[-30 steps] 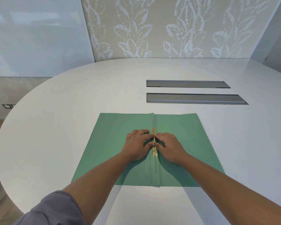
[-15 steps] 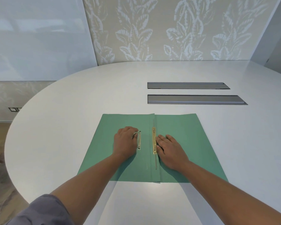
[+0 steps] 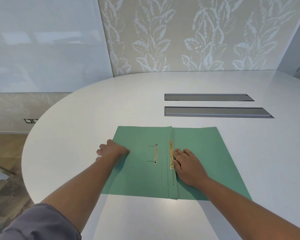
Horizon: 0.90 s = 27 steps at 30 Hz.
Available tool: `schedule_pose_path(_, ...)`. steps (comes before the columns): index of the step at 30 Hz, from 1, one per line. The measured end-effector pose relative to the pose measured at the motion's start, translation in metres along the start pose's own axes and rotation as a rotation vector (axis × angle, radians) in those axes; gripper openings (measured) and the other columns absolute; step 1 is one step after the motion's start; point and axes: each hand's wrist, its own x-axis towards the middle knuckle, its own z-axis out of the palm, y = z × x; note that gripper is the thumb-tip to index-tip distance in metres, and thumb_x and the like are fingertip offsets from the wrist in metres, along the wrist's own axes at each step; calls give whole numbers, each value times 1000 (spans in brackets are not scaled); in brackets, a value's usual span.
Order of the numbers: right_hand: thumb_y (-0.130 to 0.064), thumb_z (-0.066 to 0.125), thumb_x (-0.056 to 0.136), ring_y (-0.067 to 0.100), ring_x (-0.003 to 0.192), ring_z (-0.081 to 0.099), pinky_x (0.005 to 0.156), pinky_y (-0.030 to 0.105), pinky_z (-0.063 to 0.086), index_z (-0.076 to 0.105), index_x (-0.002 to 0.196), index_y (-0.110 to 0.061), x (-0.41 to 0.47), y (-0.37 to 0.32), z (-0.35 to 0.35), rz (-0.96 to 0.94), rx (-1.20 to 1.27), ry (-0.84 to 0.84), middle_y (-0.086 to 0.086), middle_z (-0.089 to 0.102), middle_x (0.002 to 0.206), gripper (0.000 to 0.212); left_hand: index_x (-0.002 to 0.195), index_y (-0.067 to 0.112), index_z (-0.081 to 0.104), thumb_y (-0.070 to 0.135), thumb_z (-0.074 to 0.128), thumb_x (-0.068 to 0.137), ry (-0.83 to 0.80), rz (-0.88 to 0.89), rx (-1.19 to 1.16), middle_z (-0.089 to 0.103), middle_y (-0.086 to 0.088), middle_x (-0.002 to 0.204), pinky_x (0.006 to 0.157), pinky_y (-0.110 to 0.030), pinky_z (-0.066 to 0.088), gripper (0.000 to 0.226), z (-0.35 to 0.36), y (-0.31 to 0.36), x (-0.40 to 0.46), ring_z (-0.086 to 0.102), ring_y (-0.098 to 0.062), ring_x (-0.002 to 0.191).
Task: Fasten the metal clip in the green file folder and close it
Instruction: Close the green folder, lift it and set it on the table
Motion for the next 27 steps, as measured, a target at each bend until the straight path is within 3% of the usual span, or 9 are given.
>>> schedule_pose_path(4, -37, 27, 108, 20, 153, 23, 125, 27, 3, 33, 158, -18, 1, 2, 4, 8, 0, 4, 0, 31, 166, 54, 136, 10, 44, 43, 88, 64, -44, -25, -28, 48, -16, 133, 104, -45, 46, 91, -12, -3, 9, 44, -37, 126)
schedule_pose_path(8, -35, 27, 109, 17, 153, 24, 124, 25, 1, 33, 158, -16, 0, 1, 2, -10, -19, 14, 1, 31, 166, 53, 127, 8, 50, 34, 88, 62, -43, -40, -44, 52, -17, 127, 100, -44, 49, 80, -27, -1, 20, 48, -38, 120)
schedule_pose_path(11, -36, 28, 108, 18, 152, 25, 125, 27, 3, 34, 157, -16, 2, 2, 4, -17, -33, 22, 1, 32, 166, 53, 131, 0, 47, 20, 83, 66, -41, 42, -109, 57, -21, 127, 91, -41, 55, 77, -49, 19, 20, 59, -39, 110)
schedule_pose_path(14, -36, 28, 107, 18, 150, 30, 126, 29, 6, 39, 155, -16, 5, 5, 9, -24, -33, 33, 2, 36, 164, 54, 136, -9, 39, 3, 62, 91, -98, 210, -59, 58, -24, 116, 71, -37, 48, 52, -76, 45, 7, 63, -36, 94)
schedule_pose_path(16, -37, 28, 107, 18, 149, 32, 127, 30, 9, 40, 155, -17, 7, 7, 11, -25, -39, 31, 2, 38, 163, 53, 117, -7, 49, -3, 50, 95, -165, 292, -47, 56, -20, 90, 57, -34, 47, 23, -95, 59, -2, 59, -31, 72)
schedule_pose_path(18, -38, 28, 106, 19, 150, 31, 127, 31, 9, 40, 155, -19, 7, 7, 11, -18, -31, 31, 1, 37, 163, 54, 99, -3, 54, -6, 46, 94, -232, 364, -61, 54, -17, 81, 52, -30, 48, 10, -112, 68, -12, 57, -26, 64)
schedule_pose_path(23, -33, 34, 107, 19, 149, 32, 125, 29, 8, 43, 153, -17, 5, -5, 3, -42, 41, 32, 2, 41, 161, 50, 105, 6, 62, 3, 50, 100, -435, 467, -366, 68, -12, 95, 70, -35, 58, 13, -130, 99, -44, 66, -24, 75)
schedule_pose_path(27, -25, 54, 103, 24, 126, 54, 115, 35, 35, 66, 131, -14, 6, -20, -8, 31, 351, 75, 3, 67, 132, 33, 103, 11, 62, 17, 53, 100, -483, 538, -433, 68, -8, 100, 57, -26, 55, 11, -122, 118, -73, 62, -25, 74)
